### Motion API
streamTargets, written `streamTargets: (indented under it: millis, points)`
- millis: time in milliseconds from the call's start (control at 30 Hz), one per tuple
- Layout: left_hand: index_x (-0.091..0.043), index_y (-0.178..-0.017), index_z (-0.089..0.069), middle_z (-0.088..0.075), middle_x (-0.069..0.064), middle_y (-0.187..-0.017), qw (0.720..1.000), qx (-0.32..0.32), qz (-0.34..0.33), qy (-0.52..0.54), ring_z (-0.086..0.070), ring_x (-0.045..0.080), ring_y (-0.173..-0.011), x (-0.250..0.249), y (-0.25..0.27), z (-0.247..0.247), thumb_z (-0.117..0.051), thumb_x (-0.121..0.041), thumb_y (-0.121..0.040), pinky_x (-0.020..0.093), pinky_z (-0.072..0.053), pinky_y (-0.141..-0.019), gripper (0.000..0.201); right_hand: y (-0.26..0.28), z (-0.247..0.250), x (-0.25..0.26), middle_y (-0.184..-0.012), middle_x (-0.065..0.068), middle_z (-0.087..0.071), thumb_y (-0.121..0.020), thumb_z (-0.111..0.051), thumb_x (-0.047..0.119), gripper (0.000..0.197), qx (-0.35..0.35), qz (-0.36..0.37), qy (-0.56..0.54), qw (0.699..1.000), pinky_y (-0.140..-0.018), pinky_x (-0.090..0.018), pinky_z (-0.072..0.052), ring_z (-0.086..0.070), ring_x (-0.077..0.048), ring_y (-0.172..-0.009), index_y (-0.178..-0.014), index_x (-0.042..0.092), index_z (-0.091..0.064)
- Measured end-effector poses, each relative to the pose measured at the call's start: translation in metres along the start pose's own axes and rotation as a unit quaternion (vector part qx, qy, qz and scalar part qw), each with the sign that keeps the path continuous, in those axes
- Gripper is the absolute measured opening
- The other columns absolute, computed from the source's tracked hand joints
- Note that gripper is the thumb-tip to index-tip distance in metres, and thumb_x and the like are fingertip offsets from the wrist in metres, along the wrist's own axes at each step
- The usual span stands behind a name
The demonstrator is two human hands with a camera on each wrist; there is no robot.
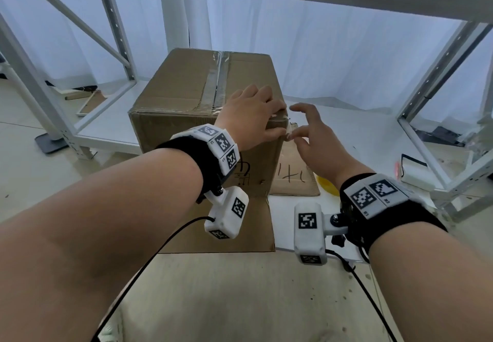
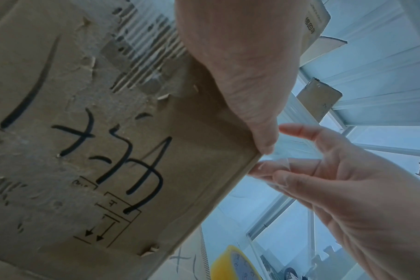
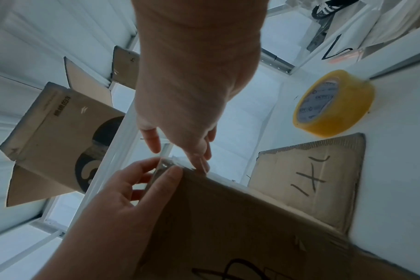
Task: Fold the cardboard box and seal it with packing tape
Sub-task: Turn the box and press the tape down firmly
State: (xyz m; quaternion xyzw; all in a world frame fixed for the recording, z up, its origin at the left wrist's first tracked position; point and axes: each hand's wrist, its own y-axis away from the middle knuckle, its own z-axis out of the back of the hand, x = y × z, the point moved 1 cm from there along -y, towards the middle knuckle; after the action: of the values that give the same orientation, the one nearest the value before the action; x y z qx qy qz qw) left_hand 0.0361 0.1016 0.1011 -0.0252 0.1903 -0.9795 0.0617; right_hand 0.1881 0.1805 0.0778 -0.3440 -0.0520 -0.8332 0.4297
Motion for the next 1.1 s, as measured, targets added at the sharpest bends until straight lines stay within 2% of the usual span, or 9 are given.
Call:
streamTargets:
  millis: [200,300,400,533,633,767,867,967,1100]
  points:
    - [-0.027,-0.133,-0.047,-0.049,-0.001,-0.120,0.999,0.038,-0.010,0.035,-0.043,0.020,-0.112,0.006,0.003,0.008,-0.057,-0.050,-0.086,0.035,-0.036,-0.096,0.053,-0.004,0.004,0.007,-0.102,-0.010,-0.069,-0.096,-0.043,0.004,0.025,-0.026,0.088,0.102,0.991,-0.084,-0.041,-0.051,-0.064,-0.029,-0.094,-0.114,0.019,-0.051]
    - [-0.024,-0.133,-0.048,-0.049,0.000,-0.126,0.996,0.059,-0.010,0.062,-0.043,0.022,-0.117,0.017,0.008,0.014,-0.055,-0.044,-0.090,0.039,-0.039,-0.100,0.048,-0.008,0.006,0.009,-0.095,-0.008,-0.069,-0.096,-0.049,0.013,0.015,-0.028,0.114,0.171,0.978,-0.078,-0.039,-0.048,-0.061,-0.031,-0.089,-0.106,0.015,-0.061]
    - [-0.030,-0.141,-0.039,-0.043,0.000,-0.140,0.998,0.061,0.029,0.006,-0.037,0.023,-0.129,0.024,0.016,0.011,-0.047,-0.054,-0.091,0.042,-0.031,-0.107,0.056,-0.012,0.010,0.011,-0.097,-0.007,-0.067,-0.091,-0.060,0.018,0.010,-0.046,0.148,0.239,0.959,-0.076,-0.038,-0.045,-0.057,-0.029,-0.094,-0.098,0.016,-0.067]
    - [-0.036,-0.145,-0.029,-0.034,-0.005,-0.150,0.996,0.069,0.061,0.013,-0.037,0.022,-0.133,0.028,0.022,0.005,-0.043,-0.058,-0.091,0.041,-0.036,-0.106,0.060,-0.017,0.008,0.019,-0.120,-0.010,-0.060,-0.082,-0.071,0.013,0.003,-0.057,0.197,0.265,0.942,-0.080,-0.042,-0.050,-0.056,-0.031,-0.107,-0.083,0.010,-0.071]
    - [-0.038,-0.144,-0.033,-0.037,-0.007,-0.148,0.996,0.058,0.061,0.023,-0.040,0.020,-0.131,0.030,0.020,0.006,-0.044,-0.060,-0.089,0.039,-0.037,-0.105,0.061,-0.018,0.006,0.018,-0.108,-0.010,-0.066,-0.078,-0.072,0.004,0.004,-0.059,0.233,0.225,0.944,-0.078,-0.041,-0.052,-0.062,-0.032,-0.095,-0.078,0.007,-0.069]
    - [-0.038,-0.142,-0.037,-0.041,-0.009,-0.146,0.997,0.040,0.058,0.031,-0.043,0.019,-0.129,0.031,0.021,0.002,-0.046,-0.061,-0.088,0.039,-0.040,-0.102,0.059,-0.023,0.003,0.021,-0.096,-0.009,-0.061,-0.081,-0.071,0.011,0.019,-0.086,0.195,0.141,0.967,-0.076,-0.031,-0.042,-0.055,-0.024,-0.088,-0.096,0.006,-0.059]
    - [-0.037,-0.142,-0.037,-0.043,-0.009,-0.144,0.998,0.032,0.057,0.024,-0.045,0.018,-0.127,0.031,0.021,0.001,-0.045,-0.061,-0.088,0.039,-0.041,-0.101,0.059,-0.026,-0.003,0.011,-0.108,-0.009,-0.059,-0.085,-0.069,0.021,0.036,-0.099,0.176,0.122,0.972,-0.087,-0.034,-0.044,-0.055,-0.024,-0.100,-0.118,0.010,-0.060]
    - [-0.037,-0.141,-0.038,-0.044,-0.010,-0.144,0.998,0.032,0.053,0.024,-0.046,0.018,-0.127,0.033,0.021,0.001,-0.044,-0.061,-0.089,0.039,-0.042,-0.100,0.058,-0.026,-0.012,-0.003,-0.122,-0.008,-0.057,-0.089,-0.064,0.026,0.038,-0.113,0.173,0.090,0.974,-0.092,-0.039,-0.048,-0.055,-0.024,-0.109,-0.125,0.014,-0.062]
    - [-0.037,-0.140,-0.040,-0.046,-0.010,-0.142,0.998,0.022,0.049,0.027,-0.048,0.017,-0.125,0.033,0.022,0.000,-0.044,-0.062,-0.088,0.038,-0.043,-0.099,0.058,-0.030,-0.026,-0.013,-0.144,-0.005,-0.038,-0.091,-0.062,0.028,0.048,-0.075,0.141,0.030,0.987,-0.096,-0.048,-0.047,-0.048,-0.022,-0.121,-0.136,0.020,-0.049]
